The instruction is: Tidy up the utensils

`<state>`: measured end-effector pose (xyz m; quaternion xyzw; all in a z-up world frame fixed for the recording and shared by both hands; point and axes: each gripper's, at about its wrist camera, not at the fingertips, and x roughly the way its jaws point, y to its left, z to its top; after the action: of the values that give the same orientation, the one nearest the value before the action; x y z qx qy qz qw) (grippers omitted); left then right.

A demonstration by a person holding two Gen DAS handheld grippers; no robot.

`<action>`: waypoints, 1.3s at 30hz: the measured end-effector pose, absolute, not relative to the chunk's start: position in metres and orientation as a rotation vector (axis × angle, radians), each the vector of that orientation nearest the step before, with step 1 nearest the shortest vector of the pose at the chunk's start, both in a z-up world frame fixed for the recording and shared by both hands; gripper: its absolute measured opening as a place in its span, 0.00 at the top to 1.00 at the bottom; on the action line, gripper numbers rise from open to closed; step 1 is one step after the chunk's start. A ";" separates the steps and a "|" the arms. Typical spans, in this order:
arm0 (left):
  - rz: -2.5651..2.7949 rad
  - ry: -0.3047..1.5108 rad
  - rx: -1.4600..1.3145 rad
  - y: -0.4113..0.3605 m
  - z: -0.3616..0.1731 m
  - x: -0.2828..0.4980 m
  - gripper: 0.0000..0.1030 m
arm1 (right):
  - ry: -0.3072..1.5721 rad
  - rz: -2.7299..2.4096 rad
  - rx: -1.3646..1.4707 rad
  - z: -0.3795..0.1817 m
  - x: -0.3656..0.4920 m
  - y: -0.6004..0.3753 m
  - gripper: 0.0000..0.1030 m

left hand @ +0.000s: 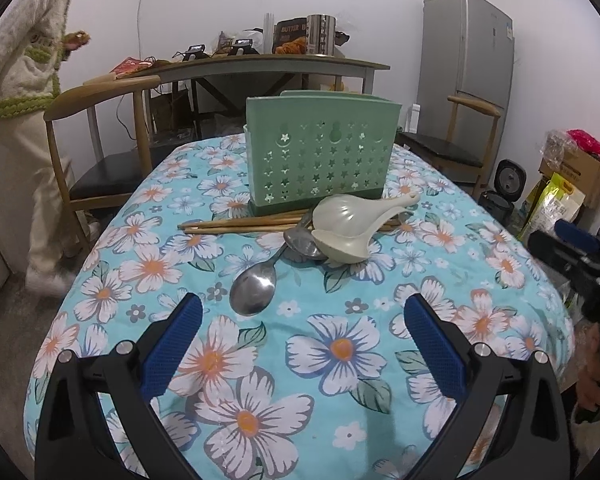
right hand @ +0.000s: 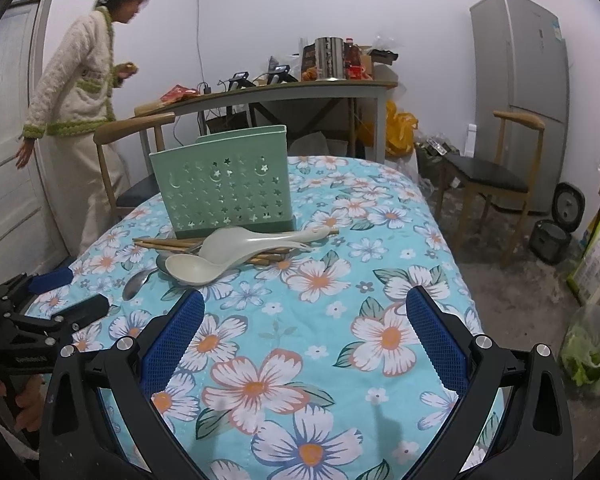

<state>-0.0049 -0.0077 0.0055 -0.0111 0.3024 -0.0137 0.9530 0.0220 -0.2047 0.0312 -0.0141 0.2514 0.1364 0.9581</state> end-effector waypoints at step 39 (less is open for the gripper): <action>-0.018 0.584 -0.005 -0.011 0.009 -0.011 0.04 | 0.513 0.286 -0.064 0.029 0.019 -0.195 0.06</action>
<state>-0.0111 -0.0111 0.0088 -0.0023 0.2879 -0.0090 0.9576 0.0195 -0.1954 0.0287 -0.0316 0.2530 0.1411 0.9566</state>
